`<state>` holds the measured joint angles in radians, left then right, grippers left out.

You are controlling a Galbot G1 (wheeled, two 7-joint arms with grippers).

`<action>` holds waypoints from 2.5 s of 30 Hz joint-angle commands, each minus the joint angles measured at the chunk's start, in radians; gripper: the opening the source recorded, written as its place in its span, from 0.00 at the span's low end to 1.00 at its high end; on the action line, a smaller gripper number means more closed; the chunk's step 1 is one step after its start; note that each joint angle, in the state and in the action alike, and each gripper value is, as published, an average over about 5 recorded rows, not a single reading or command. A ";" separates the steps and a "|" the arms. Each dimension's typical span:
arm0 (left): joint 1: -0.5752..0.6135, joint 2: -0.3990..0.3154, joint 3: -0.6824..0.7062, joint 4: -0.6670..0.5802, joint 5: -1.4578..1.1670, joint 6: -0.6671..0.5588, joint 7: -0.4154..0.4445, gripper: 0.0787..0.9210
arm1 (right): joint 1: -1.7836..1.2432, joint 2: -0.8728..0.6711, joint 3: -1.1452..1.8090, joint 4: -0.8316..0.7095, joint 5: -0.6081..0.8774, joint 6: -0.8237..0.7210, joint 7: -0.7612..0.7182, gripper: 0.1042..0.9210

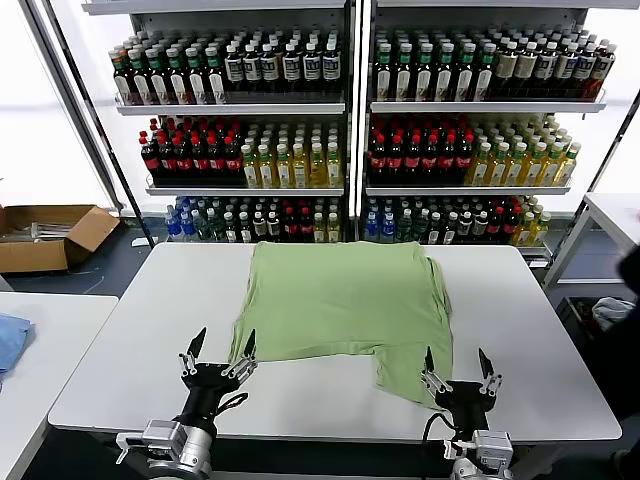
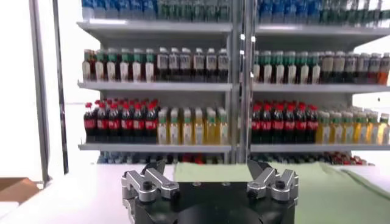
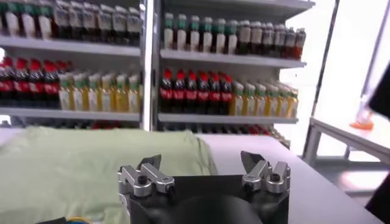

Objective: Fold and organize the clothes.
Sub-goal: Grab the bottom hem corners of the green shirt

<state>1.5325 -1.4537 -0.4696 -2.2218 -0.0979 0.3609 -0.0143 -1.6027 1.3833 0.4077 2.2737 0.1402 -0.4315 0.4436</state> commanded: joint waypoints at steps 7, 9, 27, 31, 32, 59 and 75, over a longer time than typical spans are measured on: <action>-0.069 0.047 0.000 0.072 -0.023 0.193 0.006 0.88 | 0.014 0.006 0.014 -0.010 0.075 -0.090 0.061 0.88; -0.083 0.056 0.001 0.097 -0.023 0.201 0.006 0.88 | 0.028 0.016 0.007 -0.020 0.082 -0.109 0.070 0.88; -0.159 0.107 0.002 0.239 -0.015 0.185 0.004 0.88 | 0.093 0.124 -0.125 -0.136 0.058 -0.145 0.133 0.88; -0.173 0.107 0.004 0.259 -0.016 0.177 0.002 0.88 | 0.093 0.131 -0.125 -0.150 0.054 -0.144 0.134 0.88; -0.176 0.106 0.004 0.264 -0.016 0.175 0.002 0.88 | 0.093 0.131 -0.124 -0.154 0.054 -0.143 0.134 0.88; -0.232 0.106 0.012 0.337 -0.023 0.160 0.007 0.88 | 0.095 0.128 -0.107 -0.182 0.065 -0.141 0.123 0.85; -0.205 0.099 0.027 0.342 -0.022 0.173 0.013 0.40 | 0.064 0.117 -0.094 -0.187 0.092 -0.119 0.111 0.30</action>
<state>1.3299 -1.3564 -0.4427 -1.8893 -0.1217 0.5305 0.0014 -1.5413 1.4911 0.3156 2.0935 0.2309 -0.5475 0.5516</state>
